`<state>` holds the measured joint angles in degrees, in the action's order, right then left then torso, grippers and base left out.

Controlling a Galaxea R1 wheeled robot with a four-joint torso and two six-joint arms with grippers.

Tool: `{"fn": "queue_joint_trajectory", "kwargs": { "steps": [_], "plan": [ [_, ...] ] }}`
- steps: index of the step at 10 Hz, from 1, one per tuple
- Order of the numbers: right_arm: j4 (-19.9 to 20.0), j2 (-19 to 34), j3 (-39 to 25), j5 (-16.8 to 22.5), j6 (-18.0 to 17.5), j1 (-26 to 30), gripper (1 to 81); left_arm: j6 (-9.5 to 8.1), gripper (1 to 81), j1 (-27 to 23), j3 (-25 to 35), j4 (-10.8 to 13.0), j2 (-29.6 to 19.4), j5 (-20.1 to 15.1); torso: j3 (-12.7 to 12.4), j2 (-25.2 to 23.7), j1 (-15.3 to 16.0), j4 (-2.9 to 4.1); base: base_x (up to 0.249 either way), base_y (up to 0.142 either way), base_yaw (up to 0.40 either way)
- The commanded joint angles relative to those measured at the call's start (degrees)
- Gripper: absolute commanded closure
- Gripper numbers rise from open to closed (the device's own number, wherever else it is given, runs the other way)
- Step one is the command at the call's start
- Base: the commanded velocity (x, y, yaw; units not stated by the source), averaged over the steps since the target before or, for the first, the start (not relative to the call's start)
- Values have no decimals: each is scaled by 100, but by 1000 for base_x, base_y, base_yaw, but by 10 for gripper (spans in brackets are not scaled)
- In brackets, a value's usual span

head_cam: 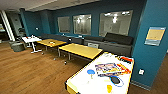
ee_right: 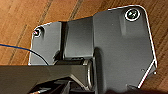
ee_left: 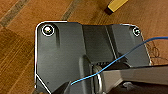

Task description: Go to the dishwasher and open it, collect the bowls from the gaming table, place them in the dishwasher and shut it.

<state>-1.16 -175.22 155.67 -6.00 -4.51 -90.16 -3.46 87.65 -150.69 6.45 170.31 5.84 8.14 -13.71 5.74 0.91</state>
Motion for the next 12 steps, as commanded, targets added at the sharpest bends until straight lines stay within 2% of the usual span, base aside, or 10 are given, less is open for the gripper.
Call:
{"fn": "queue_joint_trajectory", "kwargs": {
  "steps": [1, 9, 12],
  "plan": [
    [-34, -7, -21, 292, 3, 266, 10, -15, 10, -287, 22, 49, -15, -276, 0, 0, 0, 0, 0, 0, -391],
    [-34, -7, -29, 292, 12, 266, 10, -14, 10, -279, 22, 32, -23, -285, 0, 0, -2, 0, 0, 0, -390],
    [-34, -16, -30, 292, 11, 266, 10, -14, 10, -279, 22, 31, -23, -276, 0, 0, -2, 0, 0, -246, 0]
  ]
}}
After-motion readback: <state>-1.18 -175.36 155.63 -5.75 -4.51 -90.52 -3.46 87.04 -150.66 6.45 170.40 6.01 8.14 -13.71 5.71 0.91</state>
